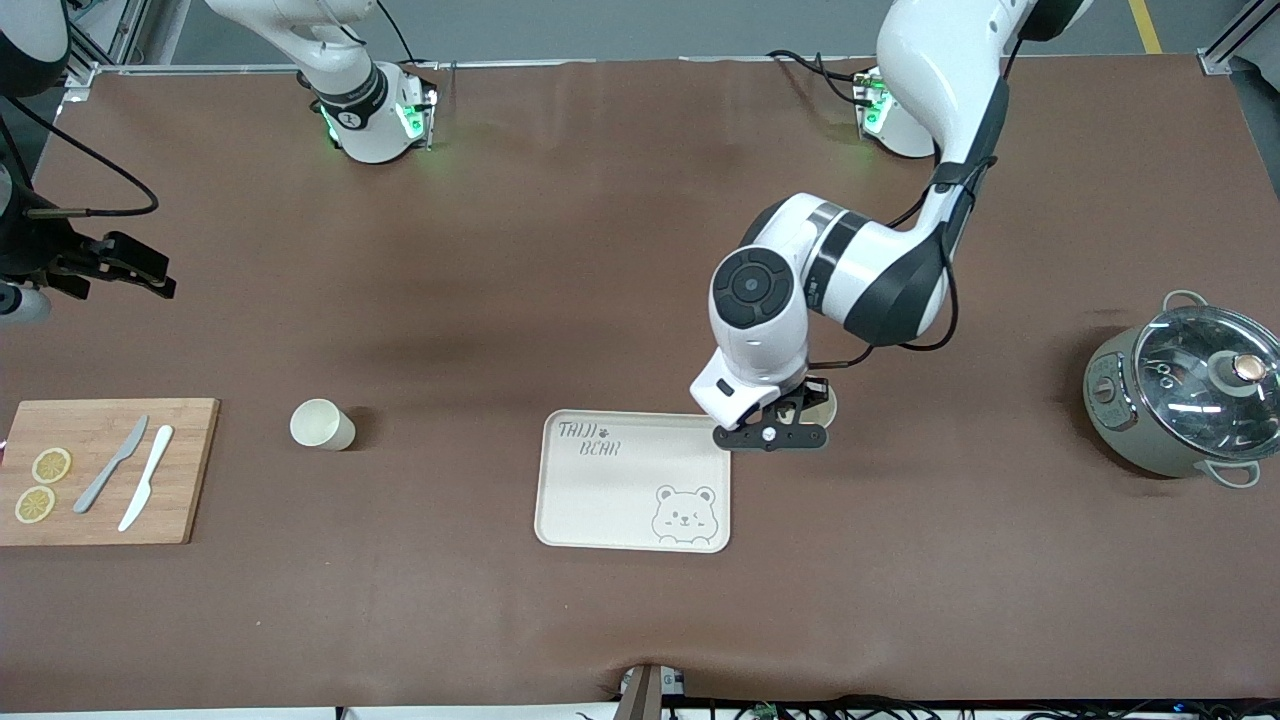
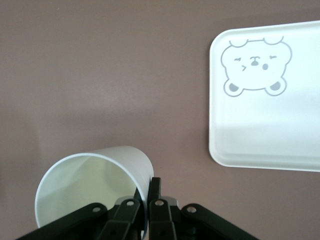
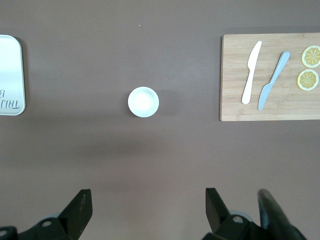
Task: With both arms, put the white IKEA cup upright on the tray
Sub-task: 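Carry the white cup with the left gripper over the tray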
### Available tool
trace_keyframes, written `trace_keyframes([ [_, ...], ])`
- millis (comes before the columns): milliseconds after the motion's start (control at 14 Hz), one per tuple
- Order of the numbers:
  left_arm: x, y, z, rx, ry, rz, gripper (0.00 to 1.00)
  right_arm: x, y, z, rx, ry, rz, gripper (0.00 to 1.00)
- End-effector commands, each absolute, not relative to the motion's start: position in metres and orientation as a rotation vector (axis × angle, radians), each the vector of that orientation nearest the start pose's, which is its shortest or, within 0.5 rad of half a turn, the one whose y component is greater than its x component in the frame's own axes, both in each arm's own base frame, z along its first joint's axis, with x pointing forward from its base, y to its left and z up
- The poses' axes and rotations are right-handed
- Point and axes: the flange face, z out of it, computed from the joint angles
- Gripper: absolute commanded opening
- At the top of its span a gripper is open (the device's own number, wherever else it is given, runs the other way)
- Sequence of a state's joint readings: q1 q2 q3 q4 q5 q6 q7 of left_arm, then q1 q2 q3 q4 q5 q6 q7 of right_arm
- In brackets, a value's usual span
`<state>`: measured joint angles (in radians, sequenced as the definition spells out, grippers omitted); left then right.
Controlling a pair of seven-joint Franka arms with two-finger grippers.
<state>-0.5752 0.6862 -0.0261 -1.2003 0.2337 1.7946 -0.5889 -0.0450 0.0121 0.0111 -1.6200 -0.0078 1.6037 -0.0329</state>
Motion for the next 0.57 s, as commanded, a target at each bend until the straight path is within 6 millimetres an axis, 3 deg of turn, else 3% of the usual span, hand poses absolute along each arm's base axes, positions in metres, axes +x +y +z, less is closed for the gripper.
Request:
trace_keyframes([
  [0, 0.631, -0.408, 0.368, -2.922, 0.075, -0.103, 0.00, 0.562, -0.024, 0.601, -3.155, -0.020, 0.033, 1.00],
  [500, 0.638, -0.443, 0.326, -3.020, 0.053, -0.142, 0.00, 0.563, -0.024, 0.601, -3.157, -0.028, 0.028, 1.00],
])
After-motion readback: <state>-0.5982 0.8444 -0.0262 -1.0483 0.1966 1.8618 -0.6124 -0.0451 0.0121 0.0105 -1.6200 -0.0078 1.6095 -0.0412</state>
